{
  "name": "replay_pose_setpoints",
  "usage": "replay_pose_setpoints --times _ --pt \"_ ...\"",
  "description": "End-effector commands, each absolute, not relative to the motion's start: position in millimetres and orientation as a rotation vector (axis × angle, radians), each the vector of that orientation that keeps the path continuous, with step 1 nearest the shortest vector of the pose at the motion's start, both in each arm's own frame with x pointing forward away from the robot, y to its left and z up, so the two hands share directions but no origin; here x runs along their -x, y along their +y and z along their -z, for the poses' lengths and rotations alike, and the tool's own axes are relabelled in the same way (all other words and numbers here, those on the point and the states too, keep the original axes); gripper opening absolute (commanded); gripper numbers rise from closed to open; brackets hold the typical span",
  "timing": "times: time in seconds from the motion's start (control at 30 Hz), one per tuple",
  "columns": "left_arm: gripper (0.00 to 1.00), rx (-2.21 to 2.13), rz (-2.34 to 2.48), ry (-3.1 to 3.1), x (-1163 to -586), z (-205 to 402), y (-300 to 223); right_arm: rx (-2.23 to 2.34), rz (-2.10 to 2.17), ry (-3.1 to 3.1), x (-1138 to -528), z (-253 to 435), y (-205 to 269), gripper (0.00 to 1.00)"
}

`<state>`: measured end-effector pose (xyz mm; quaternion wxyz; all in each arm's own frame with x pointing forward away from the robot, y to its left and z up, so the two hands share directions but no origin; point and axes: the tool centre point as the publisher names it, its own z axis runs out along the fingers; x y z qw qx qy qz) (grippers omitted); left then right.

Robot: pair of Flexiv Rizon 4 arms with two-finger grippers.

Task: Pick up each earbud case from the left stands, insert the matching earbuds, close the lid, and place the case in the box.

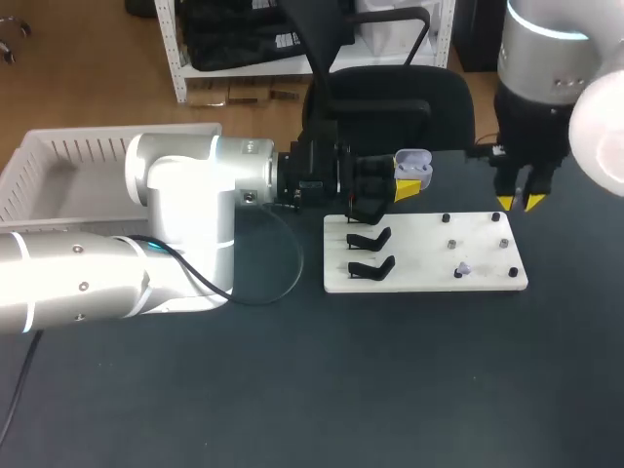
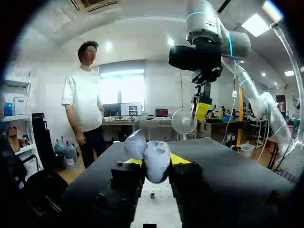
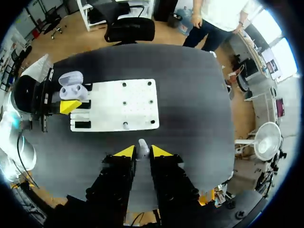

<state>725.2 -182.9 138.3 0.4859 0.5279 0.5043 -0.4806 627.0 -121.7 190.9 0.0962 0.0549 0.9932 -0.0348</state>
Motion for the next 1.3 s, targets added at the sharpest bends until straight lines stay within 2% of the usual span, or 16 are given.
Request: replay_pose_setpoints --times 0.03,0.27,0.93,1.3 --pt "0.00 -1.277 1.163 1.224 -723 -137 -183 -0.618 0.138 2.737 -628 -198 -112 0.00" --pt "0.00 -1.277 1.163 1.224 -723 -137 -183 -1.182 0.046 2.547 -627 -189 -100 0.00" --pt "0.00 -1.277 1.163 1.224 -723 -137 -183 -1.160 0.034 2.534 -628 -190 -96 0.00" --pt "0.00 -1.277 1.163 1.224 -723 -137 -183 -1.208 -0.091 2.710 -658 -207 -64 0.00"
